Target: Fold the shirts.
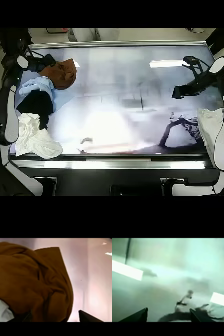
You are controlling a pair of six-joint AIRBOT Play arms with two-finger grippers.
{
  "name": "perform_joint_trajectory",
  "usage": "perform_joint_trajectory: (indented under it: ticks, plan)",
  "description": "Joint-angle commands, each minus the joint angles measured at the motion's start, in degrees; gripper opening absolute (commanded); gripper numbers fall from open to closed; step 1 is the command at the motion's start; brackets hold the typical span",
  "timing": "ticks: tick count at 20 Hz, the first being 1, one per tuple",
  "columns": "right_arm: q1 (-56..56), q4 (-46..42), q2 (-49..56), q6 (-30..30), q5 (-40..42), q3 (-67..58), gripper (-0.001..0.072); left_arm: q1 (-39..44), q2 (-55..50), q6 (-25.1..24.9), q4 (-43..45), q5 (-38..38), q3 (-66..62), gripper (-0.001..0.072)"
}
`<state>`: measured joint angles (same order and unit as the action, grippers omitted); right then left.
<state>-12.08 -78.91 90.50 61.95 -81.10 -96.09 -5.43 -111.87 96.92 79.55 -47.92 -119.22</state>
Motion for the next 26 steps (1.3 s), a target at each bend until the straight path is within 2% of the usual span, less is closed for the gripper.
perform_joint_trajectory:
  ticks: [1, 2, 4, 6, 8, 17, 20, 22, 24, 26]
  plan:
    - [0.02, 1.31, 0.42, 0.02, -1.46, 0.07, 0.0624, -3.87, -8.55, 2.56, -8.74, 3.87, -1.64, 0.0720]
    - [0.02, 1.40, 0.42, 0.02, -1.51, 0.07, 0.0624, -4.20, -8.52, 2.54, -11.50, 6.29, 2.27, 0.0720]
    - [0.02, 1.81, 0.42, 0.02, -1.51, 0.07, 0.0624, -4.04, -9.44, 2.56, -12.74, 6.03, 5.40, 0.0720]
    - [0.02, 1.97, 0.42, 0.02, -1.46, 0.07, 0.0624, -3.19, -10.47, -1.11, -12.72, 5.81, 5.33, 0.0720]
    - [0.02, 1.99, 0.39, 0.02, -1.49, 0.07, 0.0624, -2.51, -10.84, -2.62, -12.52, 5.97, 5.33, 0.0720]
    - [0.02, 3.96, 0.39, 0.83, -1.55, 0.07, 0.0624, -2.34, -13.40, -2.27, -12.55, 5.77, 5.33, 0.0714]
    - [0.02, 3.98, 0.39, 1.11, -2.10, 0.04, 0.0624, -2.36, -14.12, 1.33, -12.55, 5.62, 5.33, 0.0269]
    - [0.02, 3.96, 0.39, 1.09, -2.99, 0.04, 0.0624, -2.36, -14.12, 2.78, -12.74, 6.27, 5.18, 0.0021]
    - [0.02, 3.96, 0.39, 1.09, -3.32, 0.04, 0.0624, -2.60, -13.97, 2.75, -14.86, 6.21, 4.46, 0.0025]
    - [0.02, 3.93, 0.39, 1.09, -3.30, 0.04, 0.0624, -2.54, -12.72, 0.24, -19.08, 7.74, 2.99, 0.0023]
